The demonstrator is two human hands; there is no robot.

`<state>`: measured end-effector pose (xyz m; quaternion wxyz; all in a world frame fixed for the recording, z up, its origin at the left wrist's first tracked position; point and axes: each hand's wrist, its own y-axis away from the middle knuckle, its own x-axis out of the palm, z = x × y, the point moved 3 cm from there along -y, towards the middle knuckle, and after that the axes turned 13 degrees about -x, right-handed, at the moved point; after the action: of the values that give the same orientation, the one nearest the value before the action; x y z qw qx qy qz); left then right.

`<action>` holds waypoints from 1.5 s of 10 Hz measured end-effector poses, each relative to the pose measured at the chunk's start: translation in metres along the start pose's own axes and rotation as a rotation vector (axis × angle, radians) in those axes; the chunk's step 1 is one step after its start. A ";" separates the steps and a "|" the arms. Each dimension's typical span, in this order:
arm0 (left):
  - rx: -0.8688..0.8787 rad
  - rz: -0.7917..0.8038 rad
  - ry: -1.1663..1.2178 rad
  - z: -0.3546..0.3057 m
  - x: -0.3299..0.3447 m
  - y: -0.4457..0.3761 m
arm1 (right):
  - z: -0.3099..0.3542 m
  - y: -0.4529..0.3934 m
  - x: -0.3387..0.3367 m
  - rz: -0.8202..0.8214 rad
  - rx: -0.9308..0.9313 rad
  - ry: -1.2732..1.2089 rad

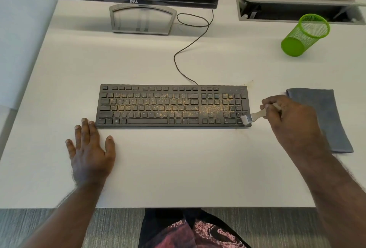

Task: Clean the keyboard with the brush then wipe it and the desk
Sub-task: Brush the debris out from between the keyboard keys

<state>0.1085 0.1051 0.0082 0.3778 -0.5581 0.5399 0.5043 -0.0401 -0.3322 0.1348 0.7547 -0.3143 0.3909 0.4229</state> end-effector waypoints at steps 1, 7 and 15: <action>-0.003 -0.005 0.004 -0.001 0.000 0.000 | 0.002 -0.002 -0.003 -0.082 -0.005 0.001; 0.002 -0.010 0.003 0.001 0.001 -0.001 | 0.005 0.008 0.003 -0.076 -0.089 0.010; 0.006 -0.015 -0.001 0.003 0.004 -0.002 | 0.007 0.019 0.005 -0.009 -0.033 -0.052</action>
<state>0.1100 0.1071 0.0039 0.3835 -0.5607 0.5372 0.5000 -0.0532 -0.3158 0.1318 0.7610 -0.3176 0.3628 0.4339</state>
